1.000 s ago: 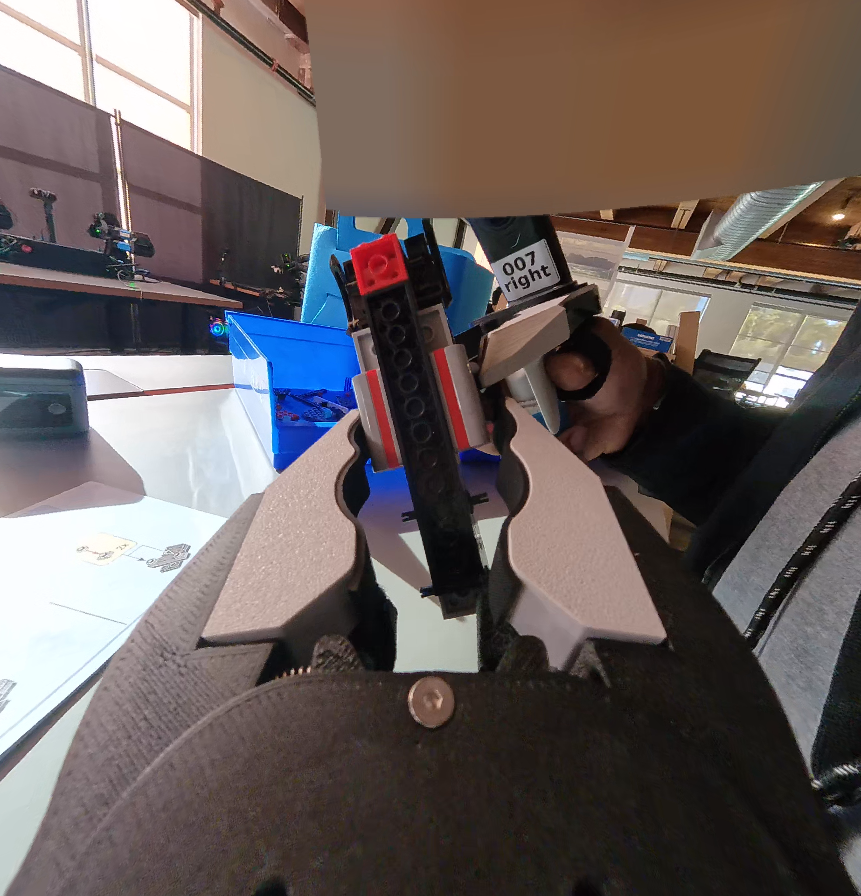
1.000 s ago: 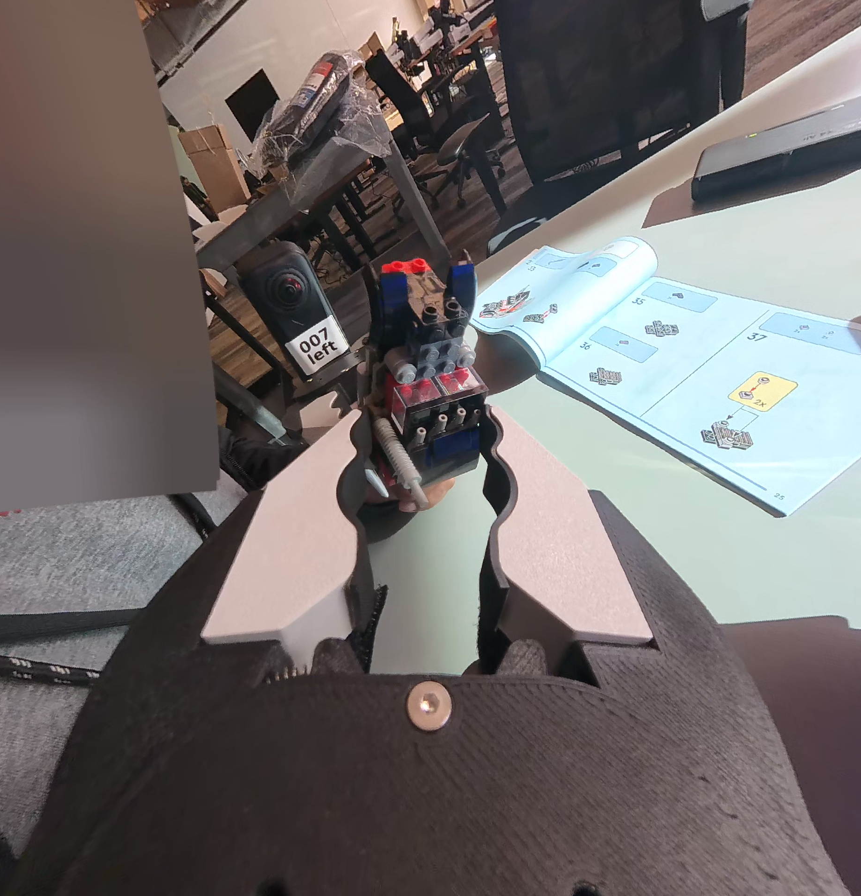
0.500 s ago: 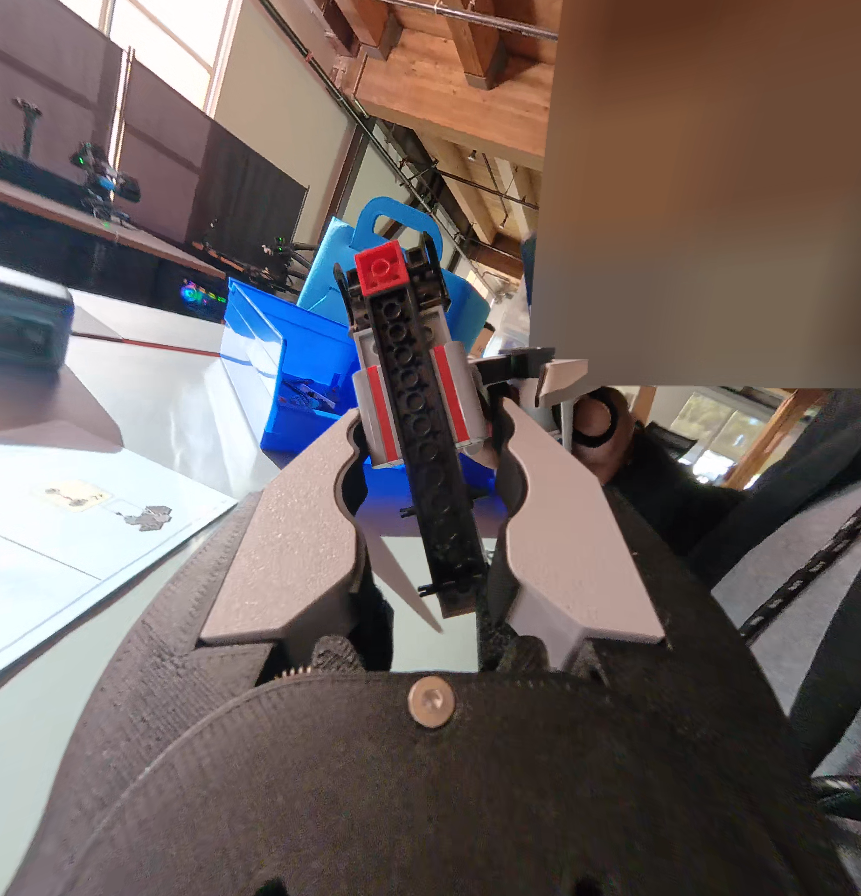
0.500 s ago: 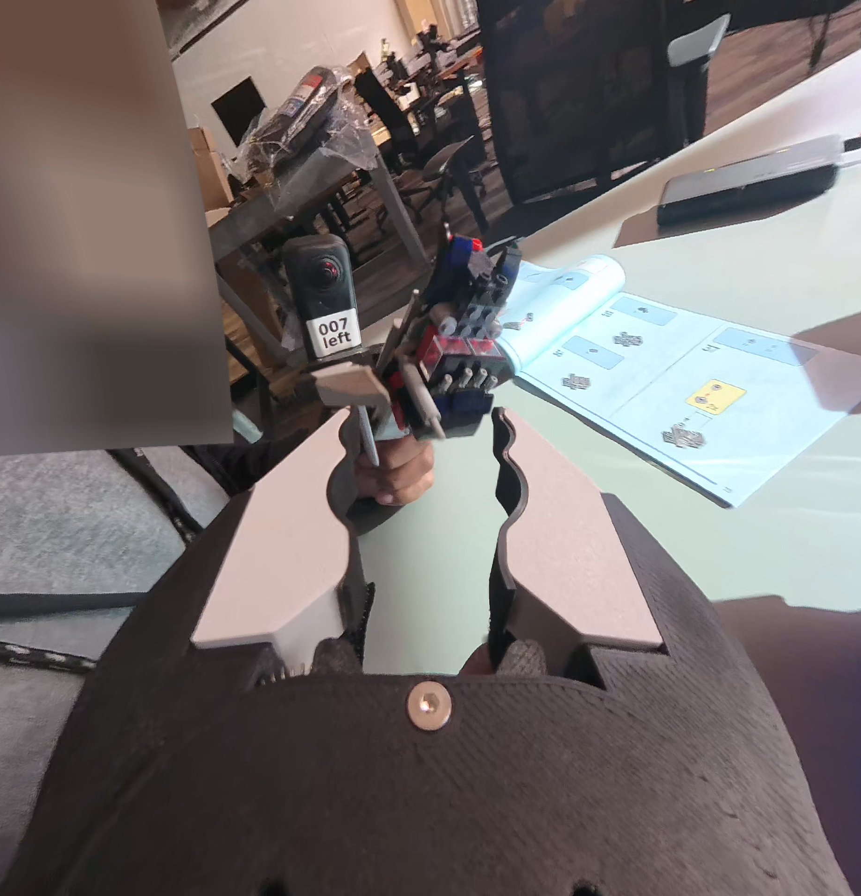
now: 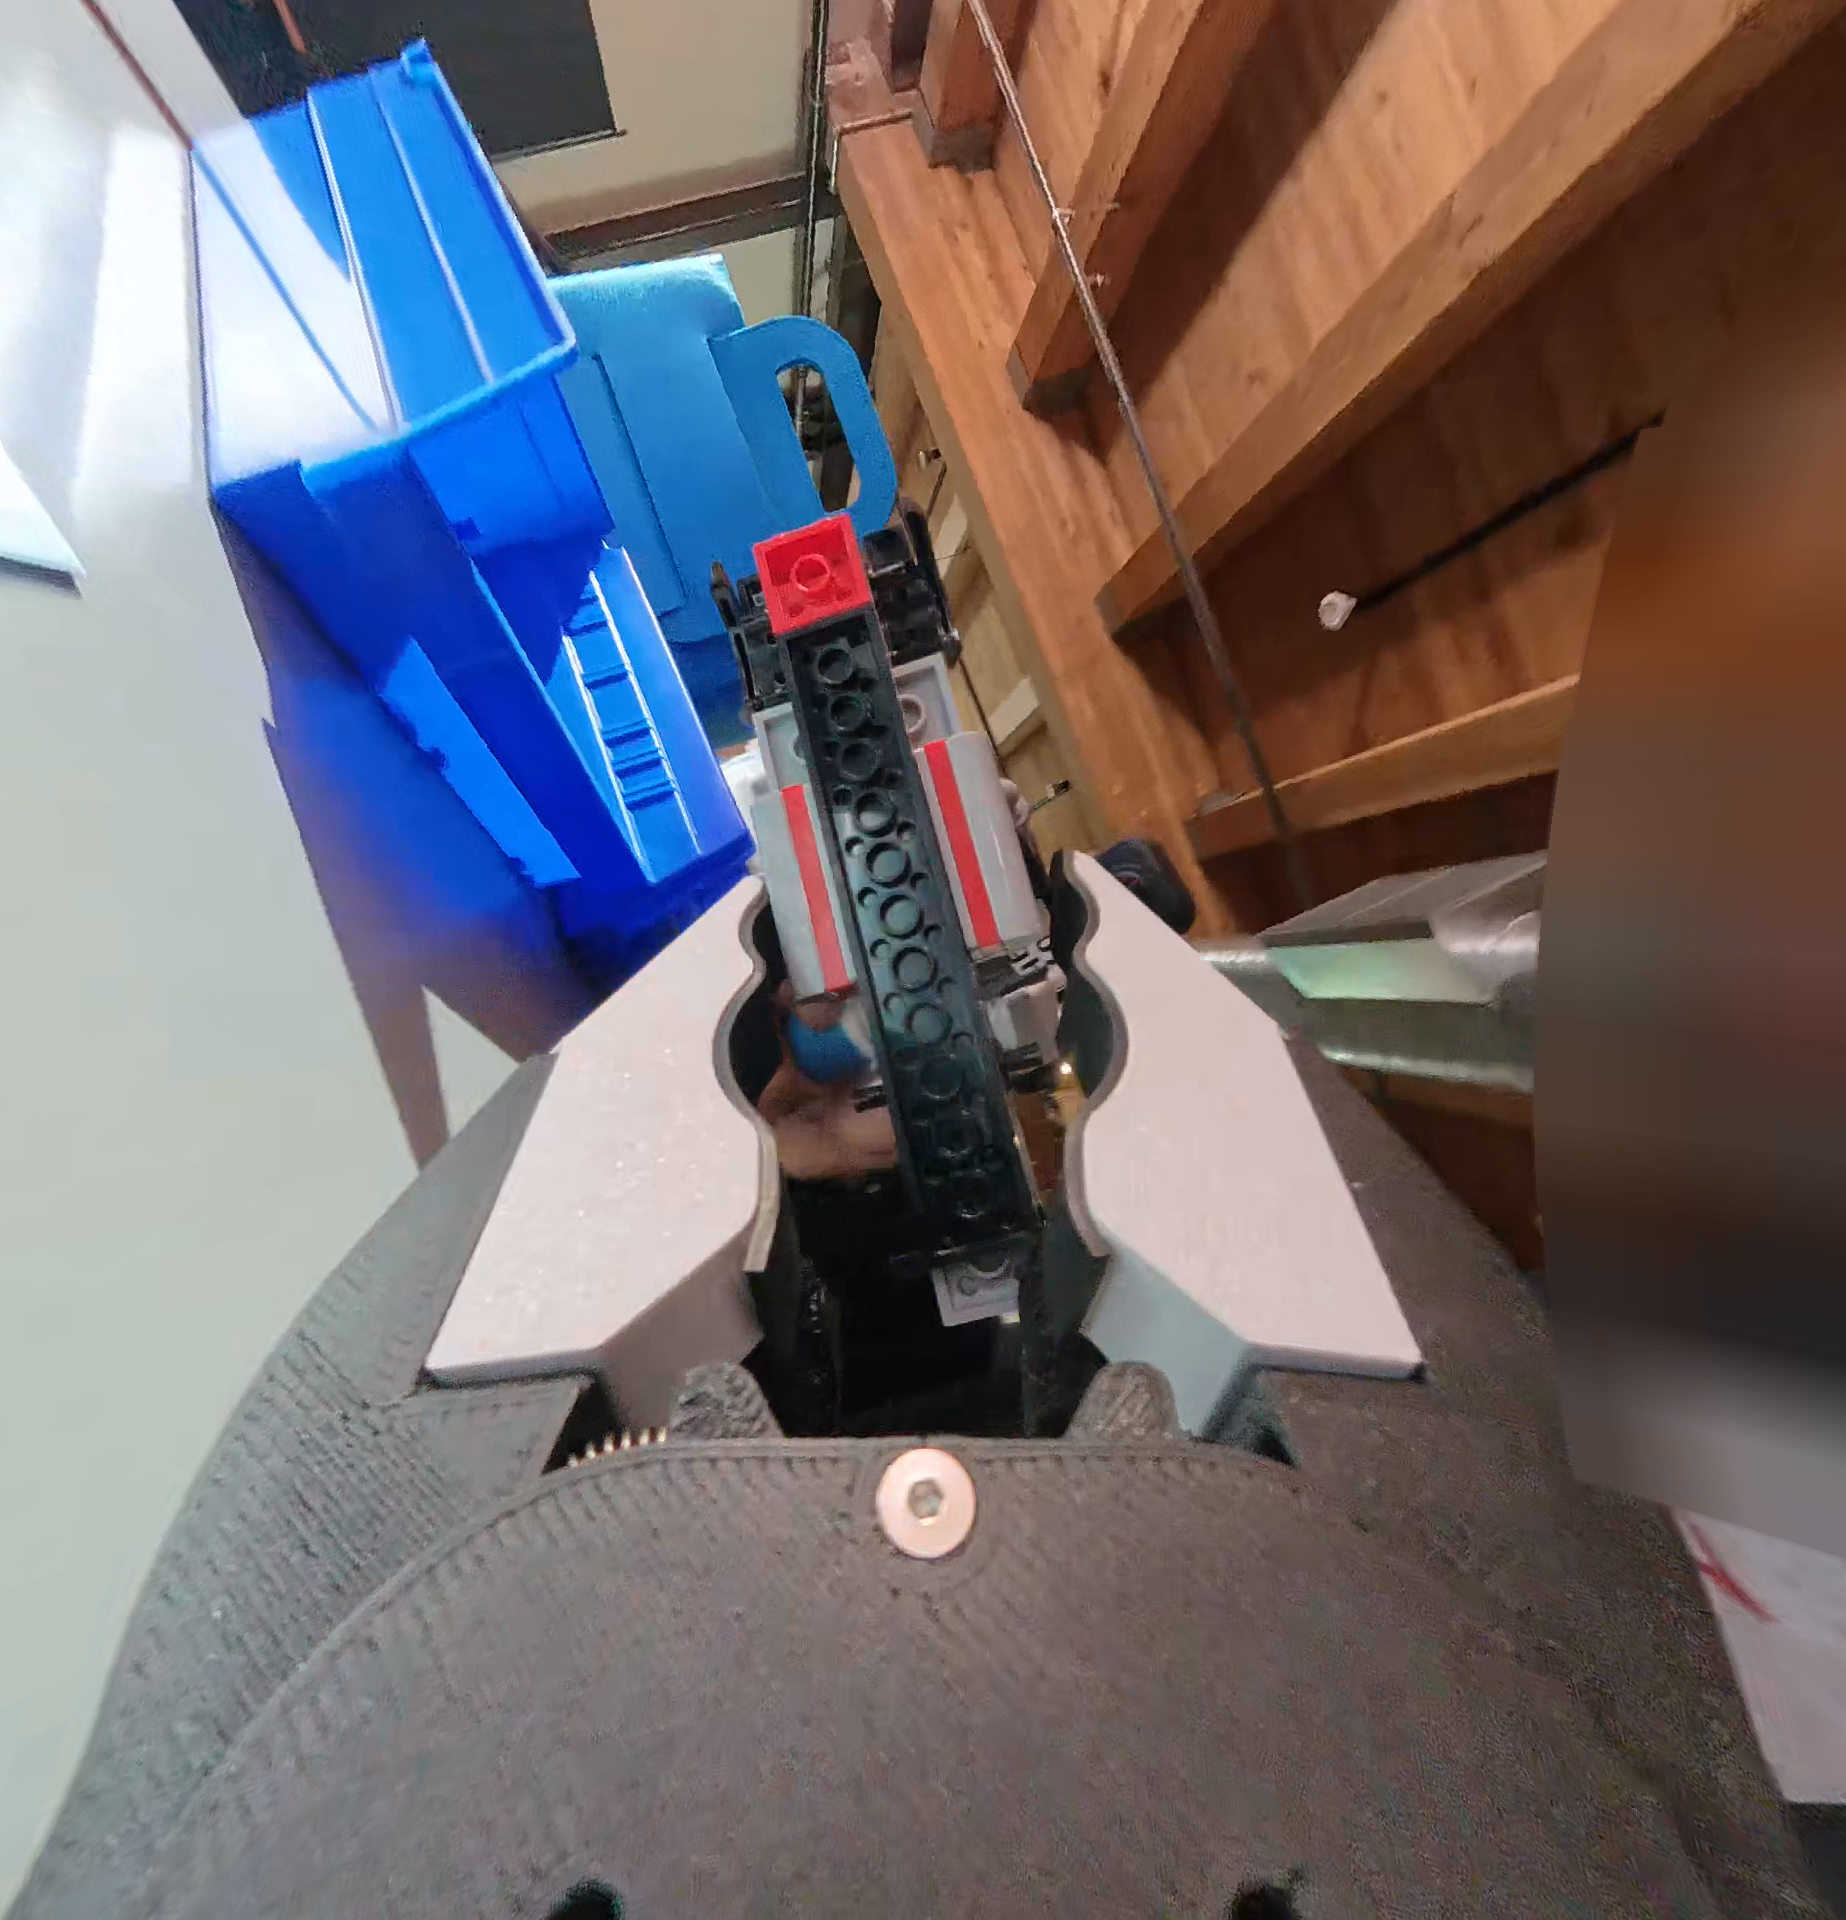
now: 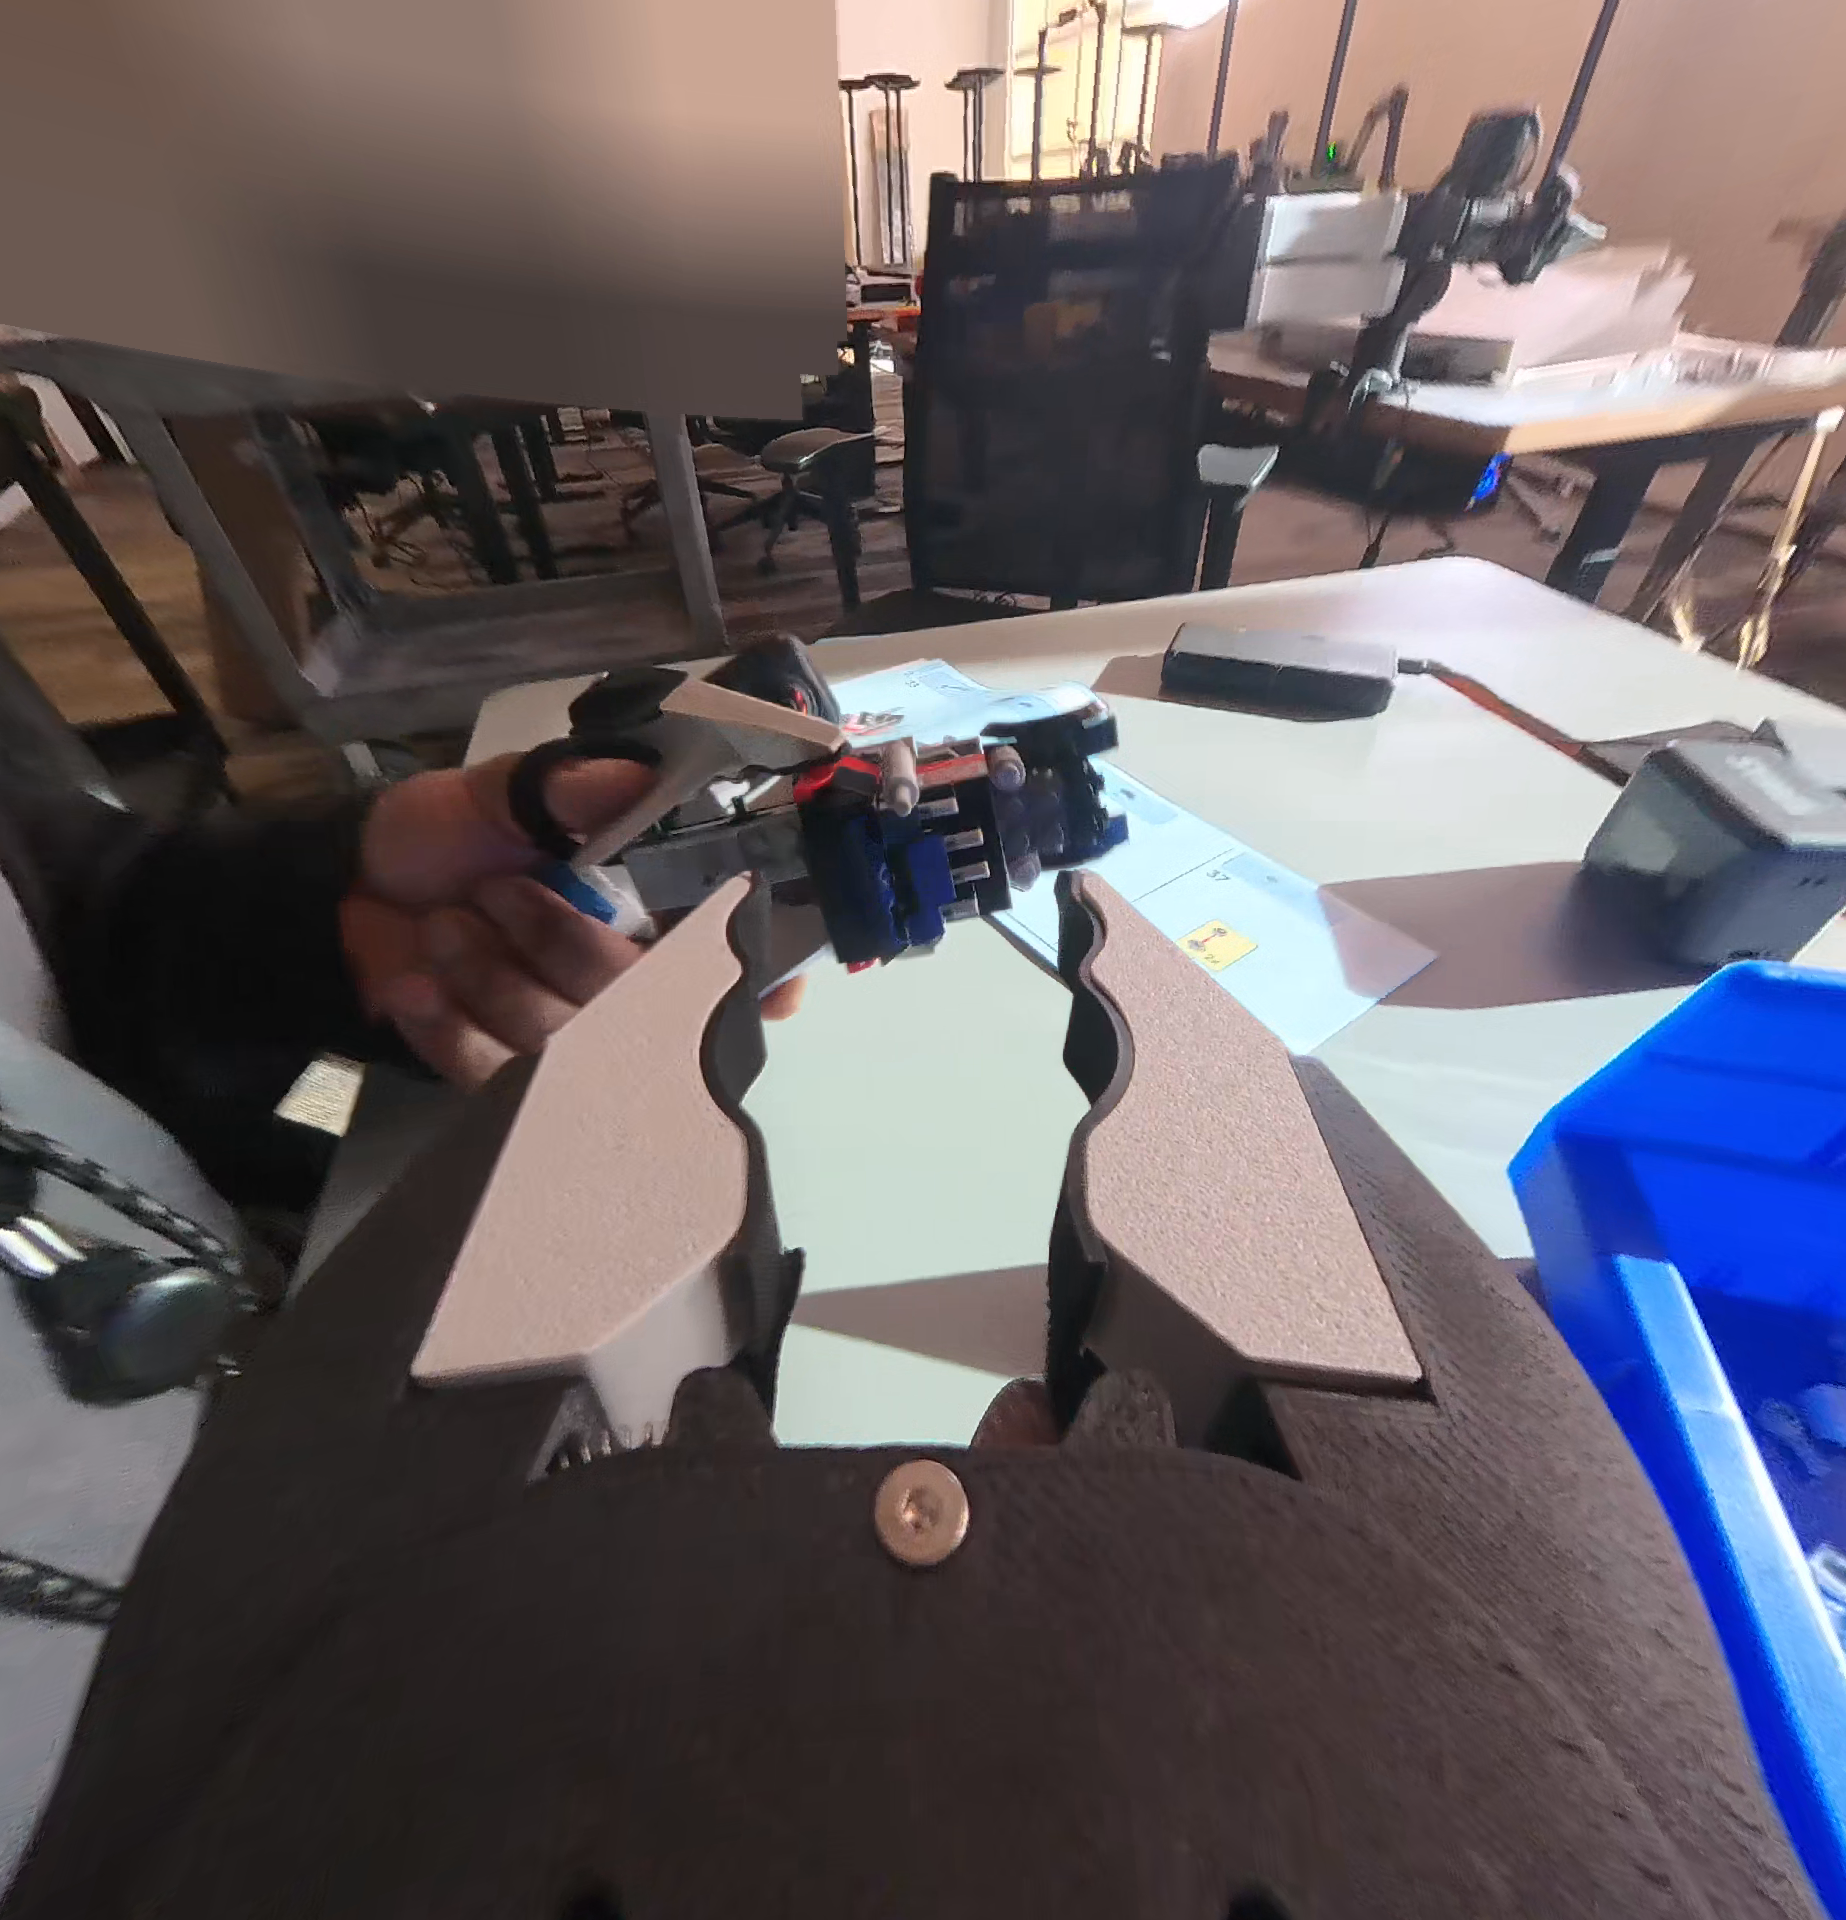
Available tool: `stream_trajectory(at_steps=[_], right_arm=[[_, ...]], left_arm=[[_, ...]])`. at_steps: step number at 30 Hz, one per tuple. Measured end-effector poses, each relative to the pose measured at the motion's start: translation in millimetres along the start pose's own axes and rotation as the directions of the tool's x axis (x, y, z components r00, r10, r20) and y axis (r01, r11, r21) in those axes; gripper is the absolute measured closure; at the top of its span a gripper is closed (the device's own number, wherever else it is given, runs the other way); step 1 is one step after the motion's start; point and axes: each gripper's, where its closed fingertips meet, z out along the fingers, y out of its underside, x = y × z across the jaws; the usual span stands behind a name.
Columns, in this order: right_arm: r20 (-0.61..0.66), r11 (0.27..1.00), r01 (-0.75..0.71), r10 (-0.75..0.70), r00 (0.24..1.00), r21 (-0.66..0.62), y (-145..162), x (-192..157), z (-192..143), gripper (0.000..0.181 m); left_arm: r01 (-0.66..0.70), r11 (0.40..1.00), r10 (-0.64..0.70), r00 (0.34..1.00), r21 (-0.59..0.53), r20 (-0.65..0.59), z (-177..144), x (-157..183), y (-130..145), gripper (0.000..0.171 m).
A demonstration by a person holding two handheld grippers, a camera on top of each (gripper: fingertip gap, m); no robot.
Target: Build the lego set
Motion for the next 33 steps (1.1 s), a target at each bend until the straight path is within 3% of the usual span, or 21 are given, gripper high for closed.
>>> stream_trajectory(at_steps=[9,15,27,30,33], right_arm=[[0.001,0.998,0.068,-0.068,0.998,-0.009,10.1,-9.5,-2.4,0.126],[-0.018,1.0,0.024,-0.024,1.0,-0.01,12.7,-7.5,-6.6,0.137],[-0.086,0.997,-0.04,0.035,0.996,-0.066,16.2,5.4,-8.3,0.138],[-0.122,0.988,-0.097,0.082,0.989,-0.117,24.6,11.6,-6.7,0.138],[-0.174,0.965,-0.196,0.165,0.971,-0.176,35.0,19.4,-4.8,0.139]], left_arm=[[0.139,0.99,-0.138,0.99,0.026,-0.038,17.2,5.3,30.6,0.118],[0.13,0.991,-0.129,0.991,0.037,-0.024,23.0,6.0,38.3,0.117],[-0.097,0.994,0.105,0.979,-0.055,0.176,10.5,-5.5,36.4,0.102],[-0.209,0.967,0.244,0.925,-0.145,0.291,1.4,-17.6,35.1,0.1],[-0.414,0.876,0.479,0.804,-0.246,0.352,-7.3,-19.0,26.1,0.097]])
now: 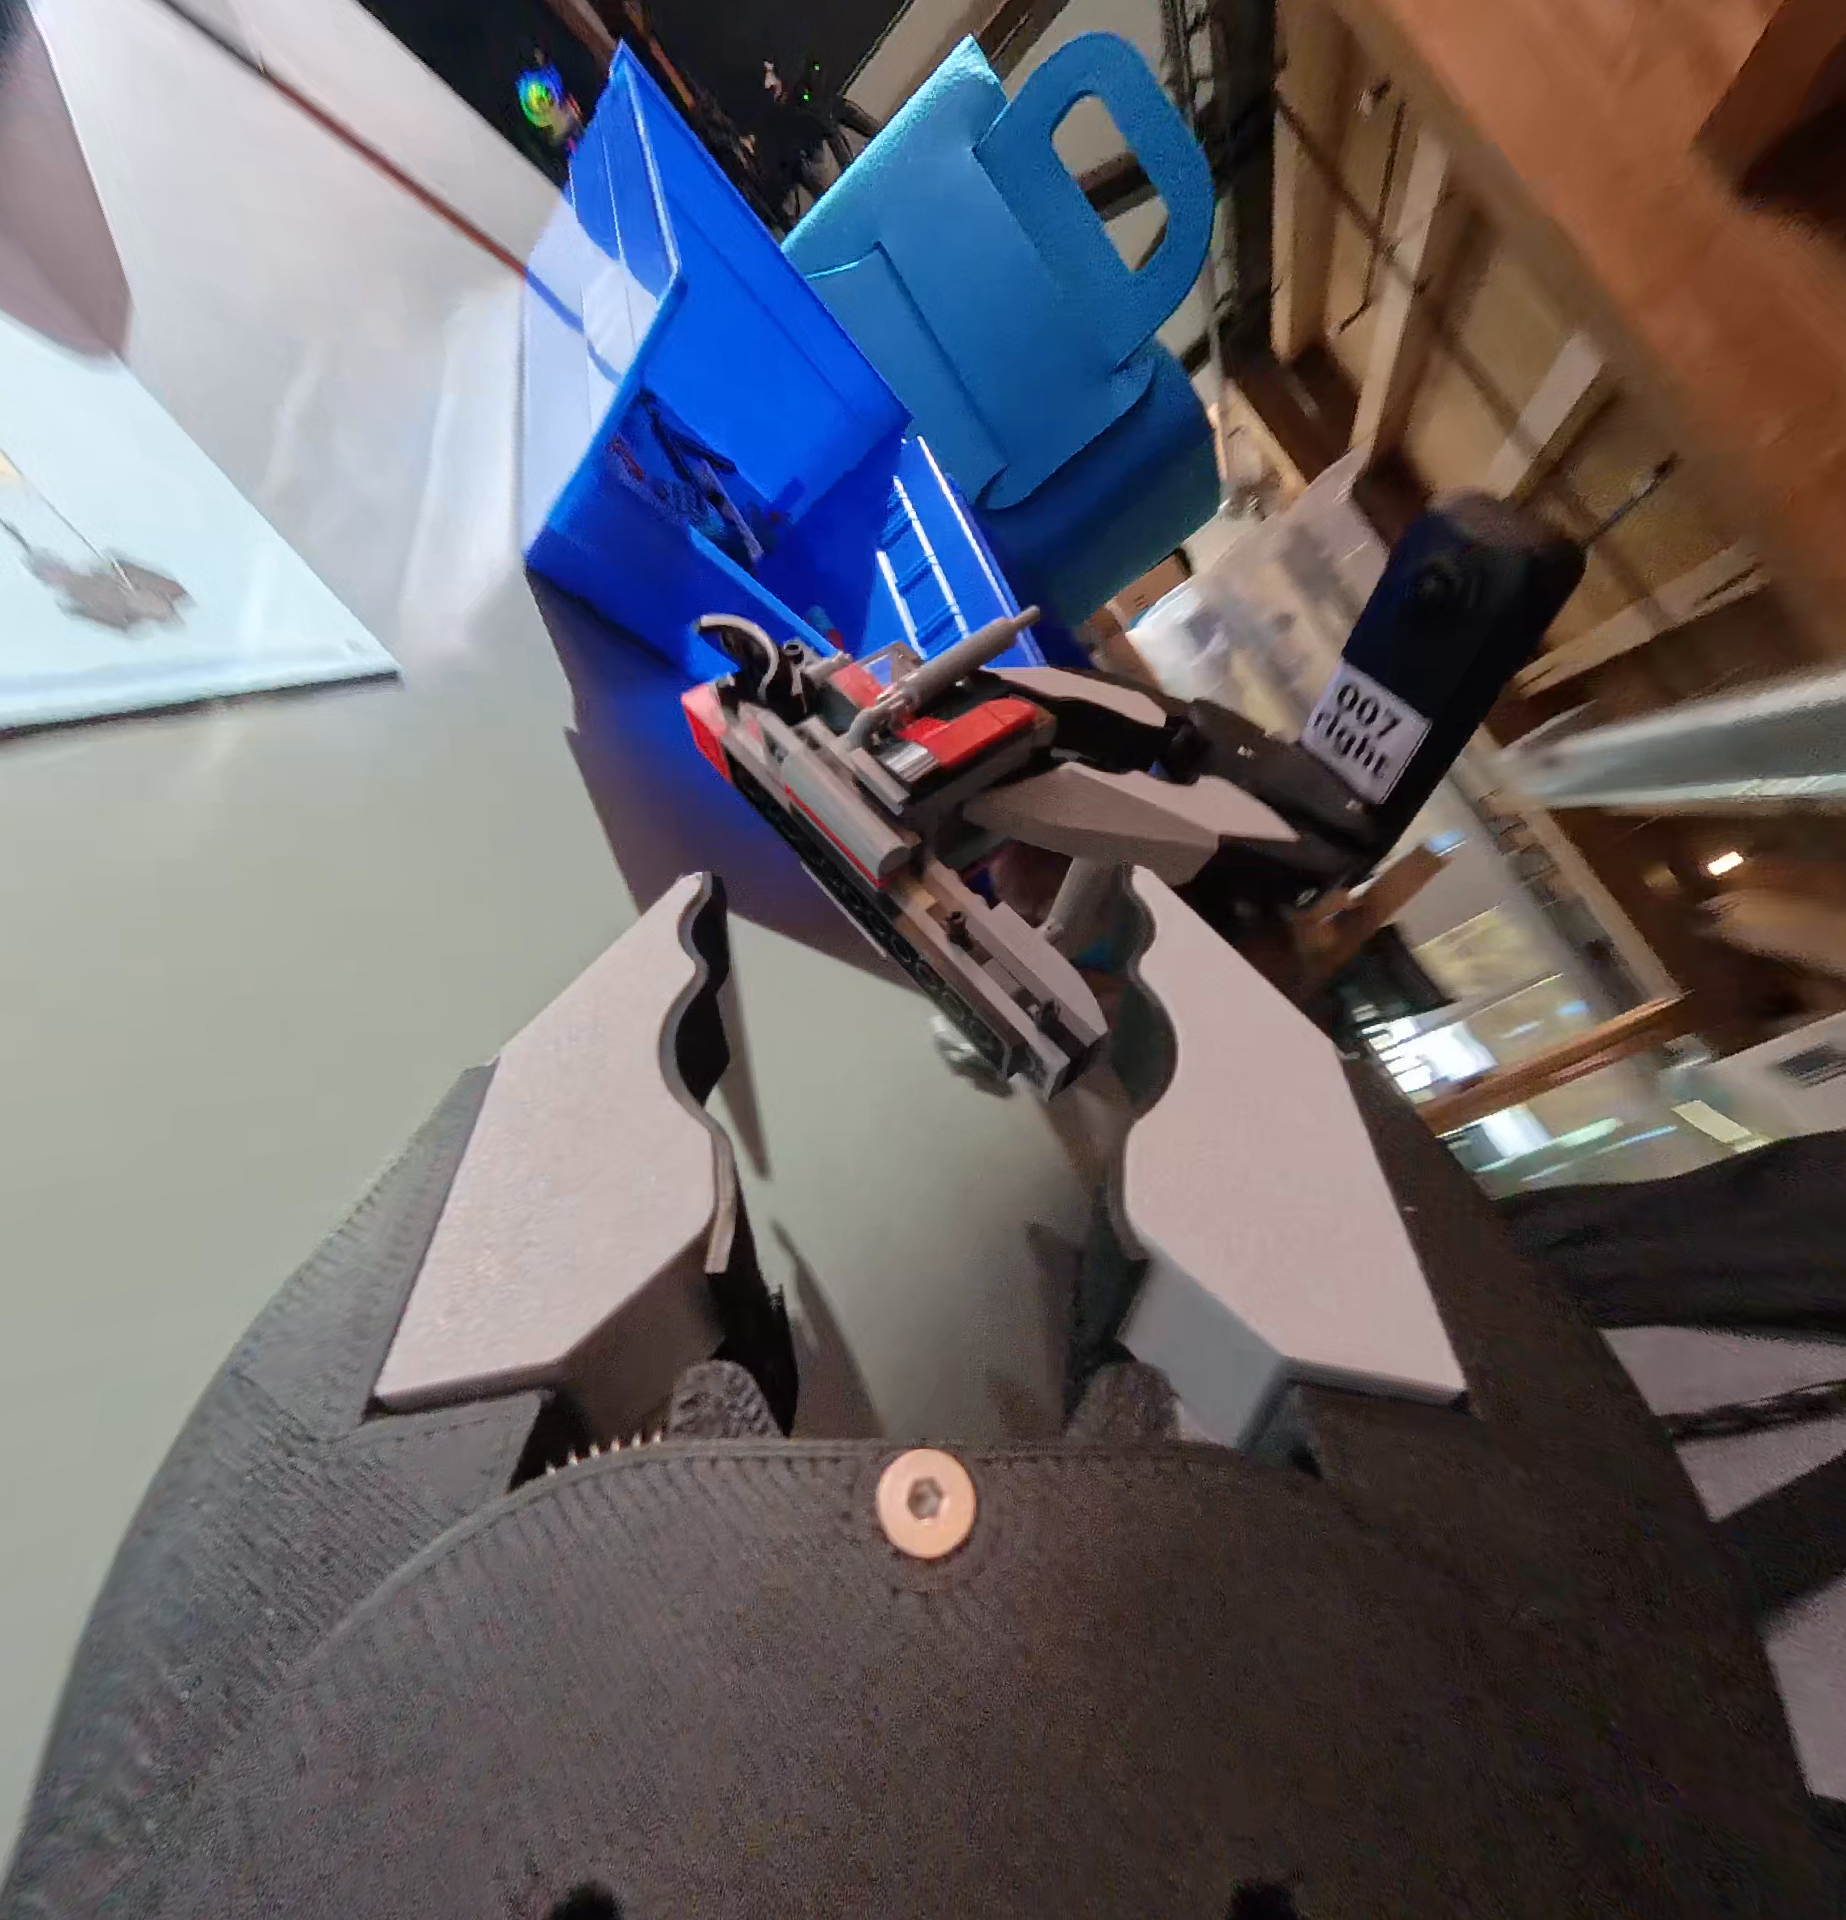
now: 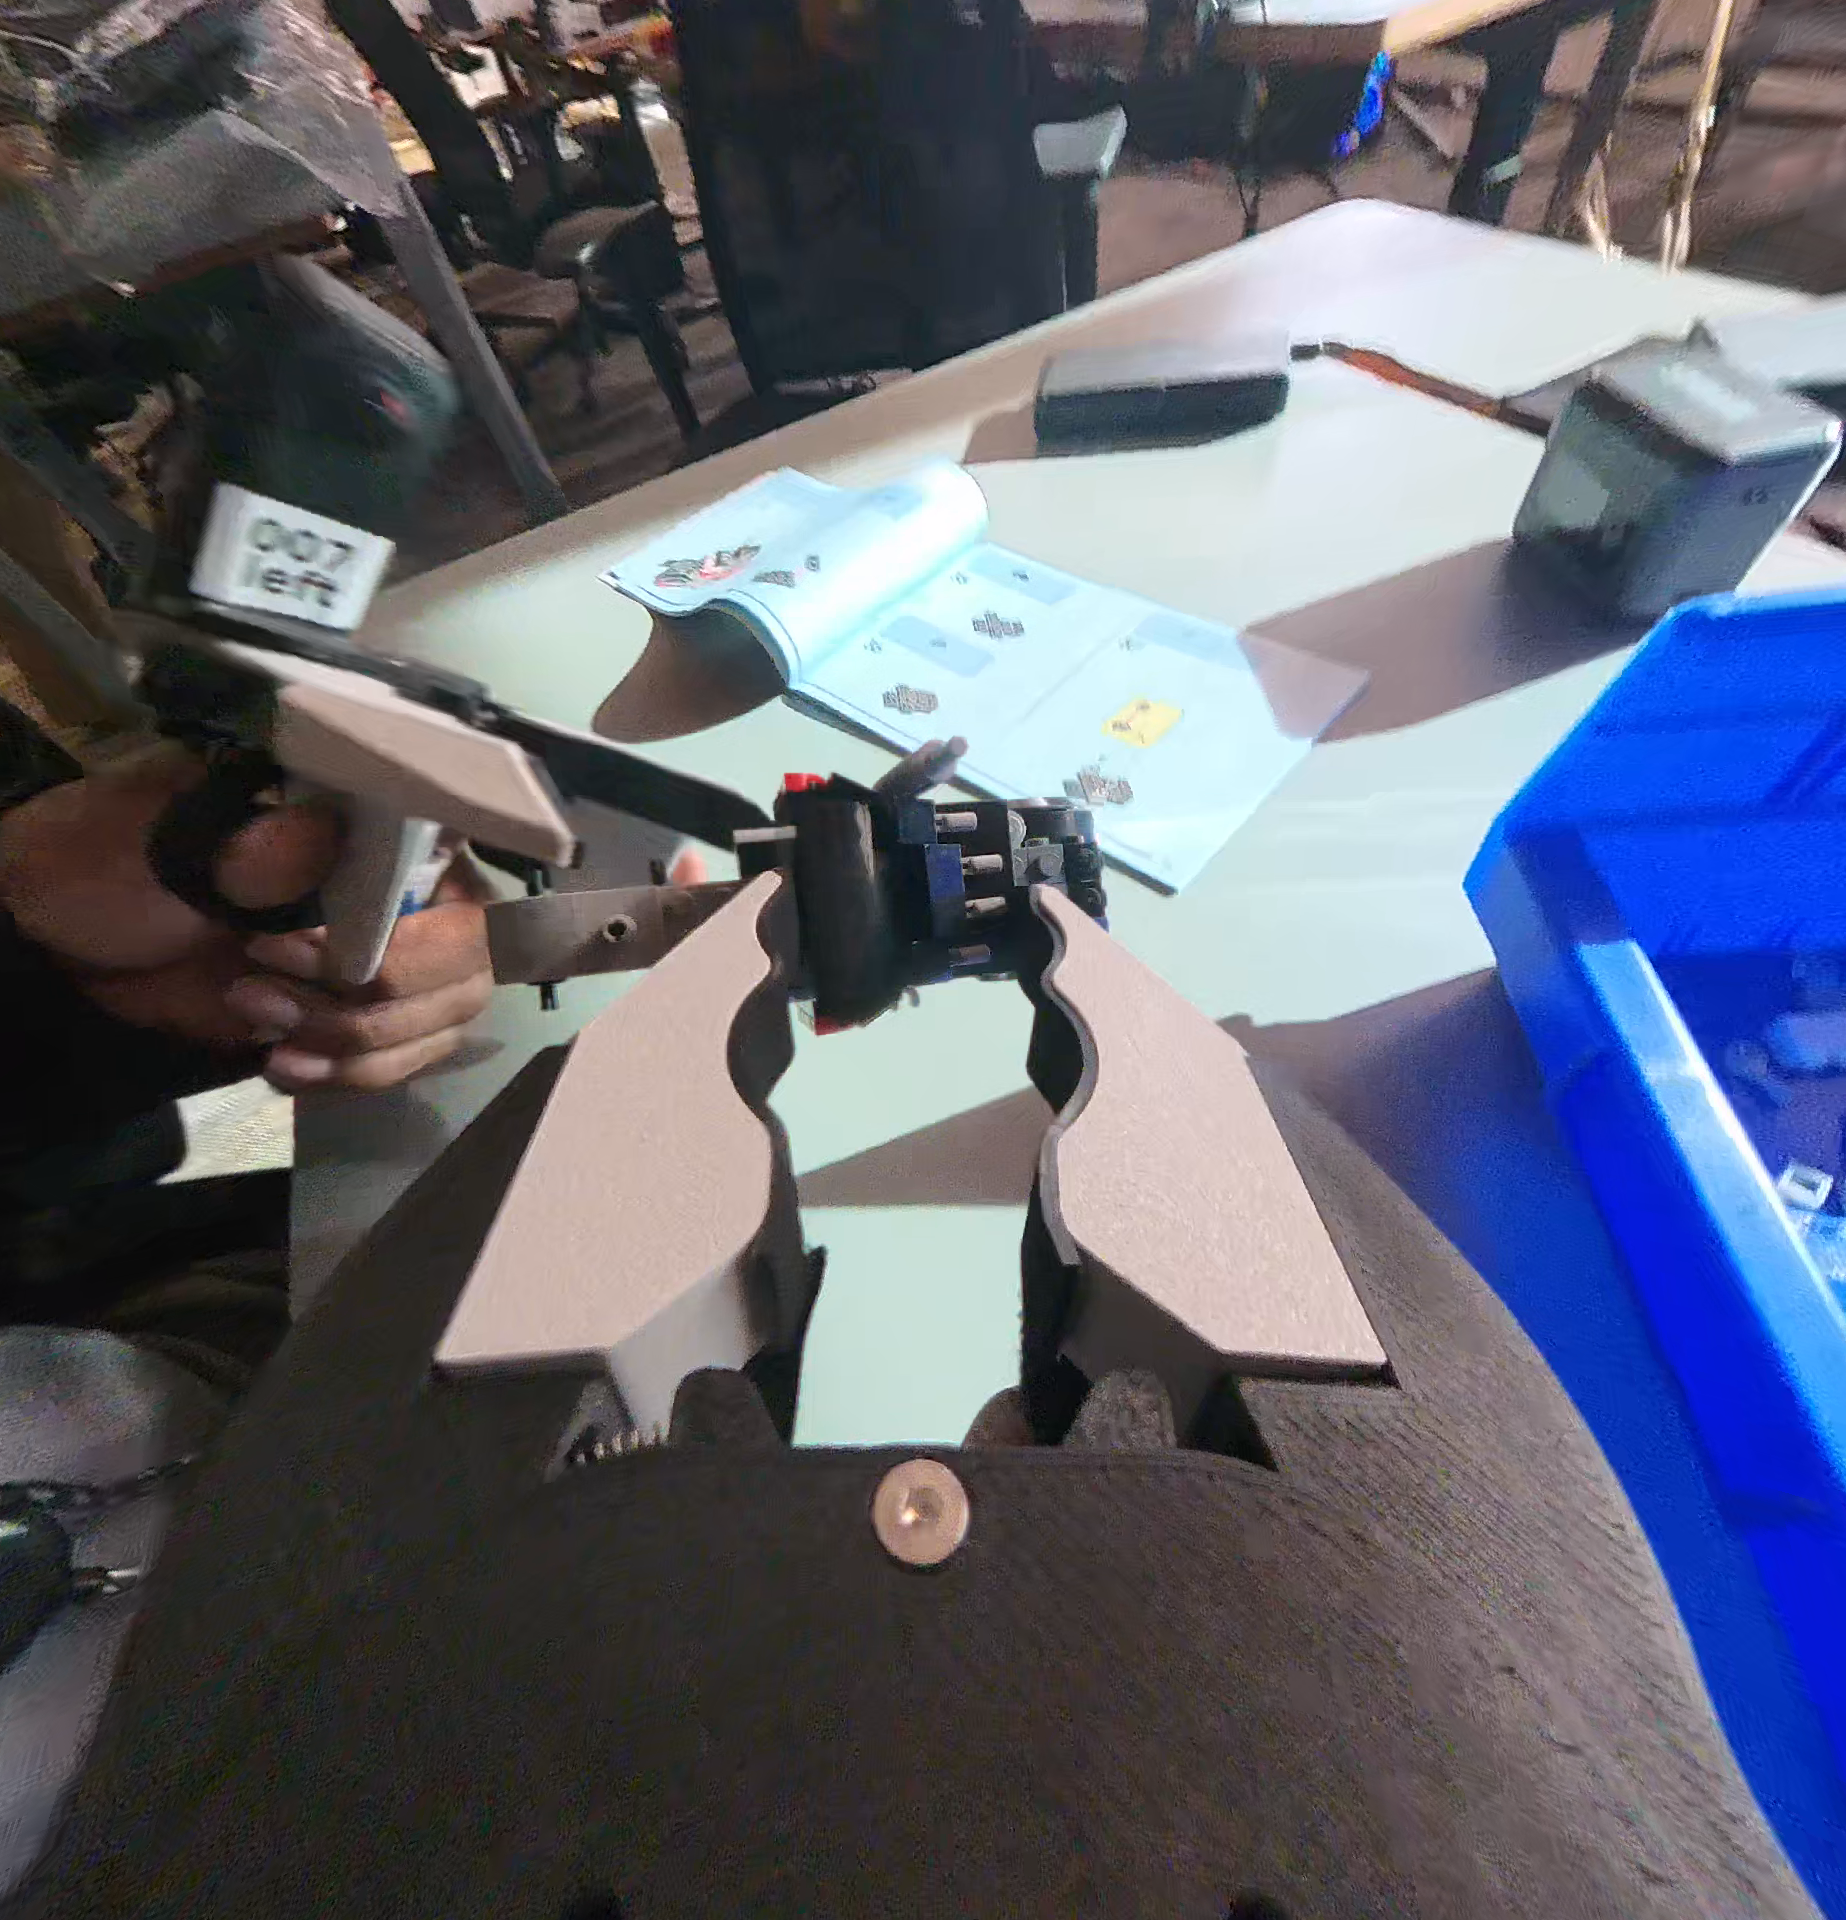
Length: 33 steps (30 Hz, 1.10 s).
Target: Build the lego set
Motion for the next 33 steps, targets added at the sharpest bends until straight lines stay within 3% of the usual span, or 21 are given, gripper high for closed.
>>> stream_trajectory(at_steps=[3,6,10,15,17,22,26,33], right_arm=[[0.021,0.99,-0.142,0.142,0.99,-0.024,0.8,2.0,5.3,0.139],[0.125,0.938,-0.344,0.345,0.93,-0.036,-5.6,-4.9,12.4,0.138],[0.198,0.861,-0.504,0.506,0.84,-0.063,-16.7,-10.5,18.9,0.138],[0.211,0.815,-0.571,0.577,0.789,-0.098,-21.3,-20.6,28.4,0.138],[0.216,0.794,-0.597,0.607,0.765,-0.116,-19.6,-25.1,32.7,0.139],[0.23,0.732,-0.671,0.677,0.699,-0.118,-17.9,-28.1,37.2,0.139],[0.238,0.727,-0.675,0.682,0.691,-0.125,-18.5,-29.0,39.5,0.138],[0.306,0.741,-0.662,0.659,0.687,-0.109,-29.6,-31.3,39.0,0.121]], left_arm=[[-0.252,0.968,0.252,0.968,-0.006,0.016,-7.2,1.3,-9.5,0.085],[-0.468,0.884,0.467,0.882,0.006,-0.059,-18.9,6.3,-21.5,0.071],[-0.692,0.72,0.692,0.712,0.045,-0.117,-40.0,9.3,-40.0,0.069],[-0.877,0.469,0.876,0.476,-0.102,-0.071,-22.0,-12.5,-33.2,0.08],[-0.895,0.432,0.895,0.441,-0.112,-0.071,-14.2,-13.7,-30.4,0.088],[-0.838,0.543,0.83,0.545,-0.05,-0.12,-12.8,-6.4,-29.0,0.118],[-0.746,0.665,0.737,0.663,-0.033,-0.132,-13.8,-5.4,-31.8,0.119],[-0.37,0.929,0.363,0.916,-0.012,-0.173,-13.1,-1.1,-39.3,0.119]])
